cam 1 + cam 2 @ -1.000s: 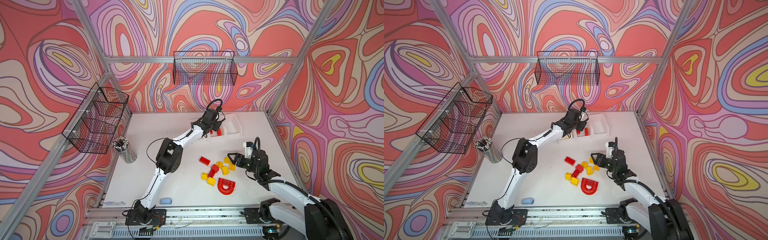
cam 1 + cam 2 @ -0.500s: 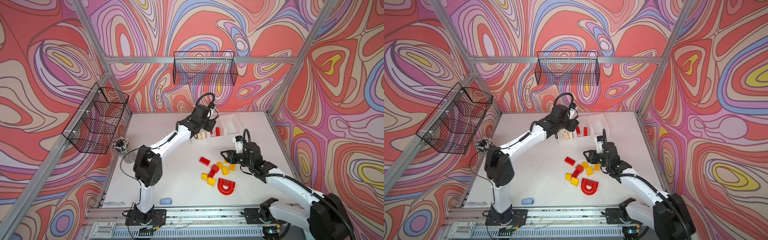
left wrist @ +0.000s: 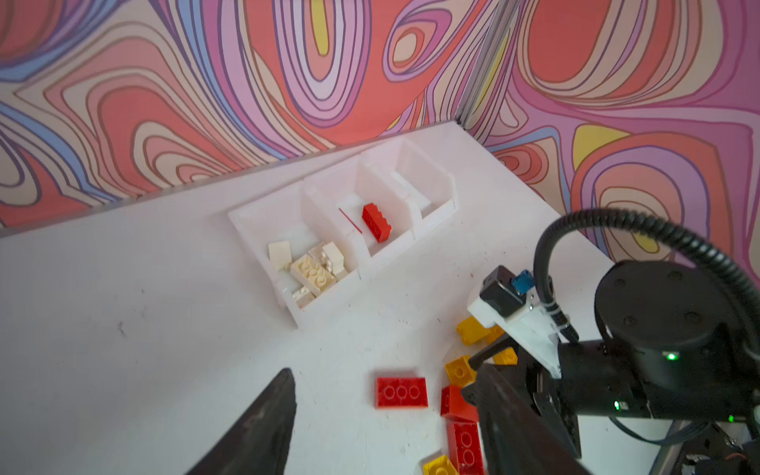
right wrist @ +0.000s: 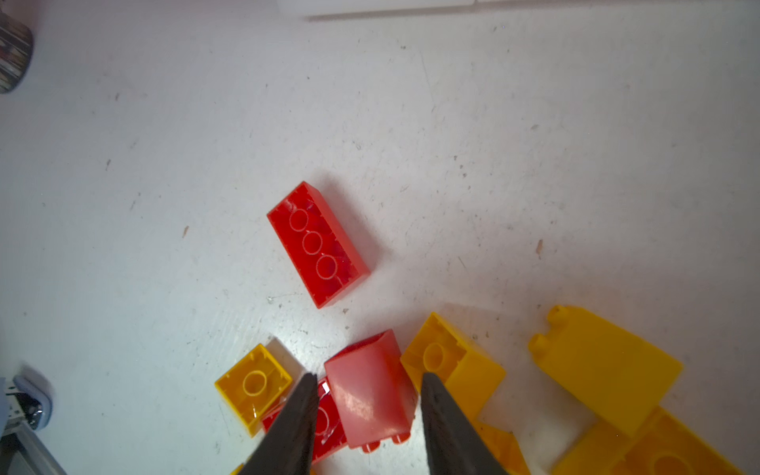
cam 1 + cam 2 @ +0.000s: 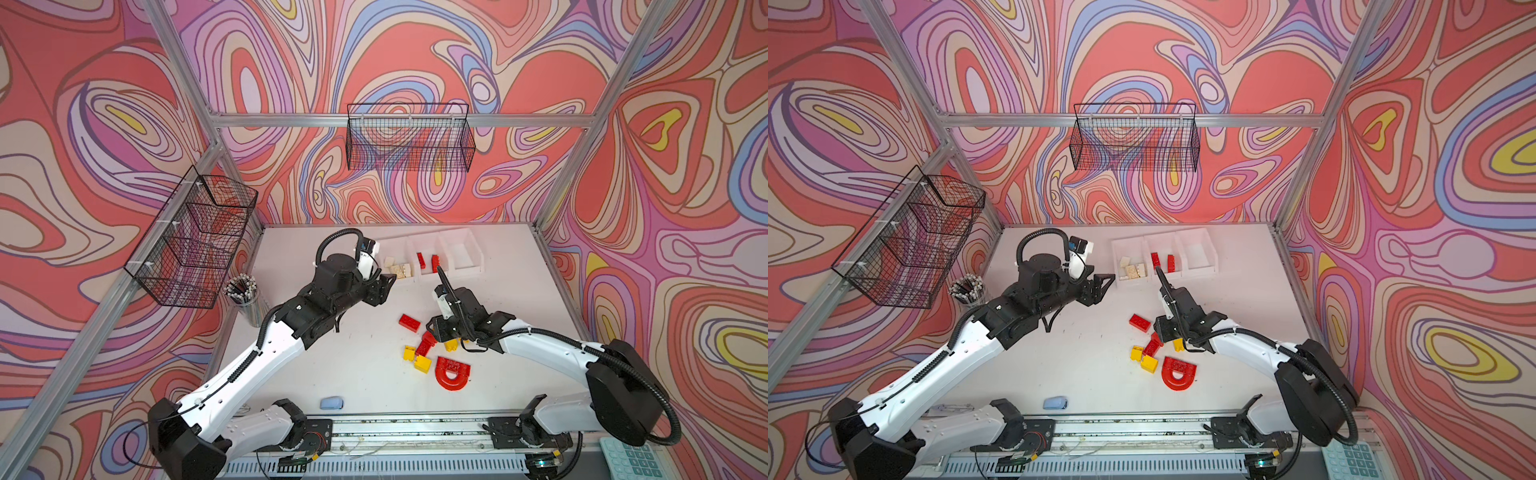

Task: Sort the legos into containers by color
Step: 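Withdraw the left gripper while the right gripper grasps a red 2x2 brick, then carry the red 2x2 brick into the middle compartment and release it with the right gripper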

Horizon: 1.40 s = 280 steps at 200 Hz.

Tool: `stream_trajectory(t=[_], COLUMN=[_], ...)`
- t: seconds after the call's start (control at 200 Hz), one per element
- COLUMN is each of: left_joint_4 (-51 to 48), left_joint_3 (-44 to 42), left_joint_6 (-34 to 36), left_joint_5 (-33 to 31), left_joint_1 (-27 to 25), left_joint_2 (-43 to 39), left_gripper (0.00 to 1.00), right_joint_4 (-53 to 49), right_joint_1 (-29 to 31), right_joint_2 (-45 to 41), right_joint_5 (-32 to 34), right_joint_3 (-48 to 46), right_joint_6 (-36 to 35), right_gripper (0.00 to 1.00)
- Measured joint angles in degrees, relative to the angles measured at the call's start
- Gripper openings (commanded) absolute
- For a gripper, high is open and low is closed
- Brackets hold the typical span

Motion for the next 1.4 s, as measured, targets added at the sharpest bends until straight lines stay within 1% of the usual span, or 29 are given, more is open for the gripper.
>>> stream_trajectory(t=[0.11,0.23,0.406,0.546,0.771,0.891,0.946,1.172,1.402], left_joint_4=[-0.9,-1.77,-1.68,-1.57,-1.38,-0.37,-0.09,0.22,0.61], left_joint_3=[-5.81,-9.68,-12.26,-12.72,-12.76,-12.79,-12.79,-12.87,-13.6], left_joint_6=[-1.01,-1.7,-2.56,-2.69,-3.06,-3.45,-3.63,-4.5,-5.38], left_joint_5=[-0.26,-0.63,-0.61,-0.42,-0.22,0.0,0.02,0.28,0.7], left_joint_1=[0.0,0.0,0.0,0.0,0.0,0.0,0.0,0.0,0.0], left_joint_2=[-2.99,-5.25,-6.21,-5.64,-4.46,-3.98,-3.74,-3.28,-3.28], left_gripper=[0.69,0.69,0.69,0.69,0.69,0.69,0.69,0.69,0.69], right_joint_4=[-1.22,-1.9,-2.56,-2.62,-2.56,-2.12,-2.1,-2.38,-4.11], right_joint_1=[0.9,1.46,2.54,3.63,4.02,4.02,4.02,4.02,4.02], right_joint_2=[1.99,3.15,4.66,6.84,8.02,8.48,8.76,8.57,5.64], right_joint_5=[1.38,2.34,3.15,3.65,3.89,3.93,3.93,3.96,4.81], right_joint_3=[1.51,2.27,2.58,2.58,2.58,2.58,2.58,2.58,4.81], right_joint_6=[-1.16,-1.97,-2.58,-2.69,-2.62,-2.51,-2.32,-1.88,-1.09], right_gripper=[0.47,0.51,0.53,0.54,0.49,0.43,0.41,0.39,0.37])
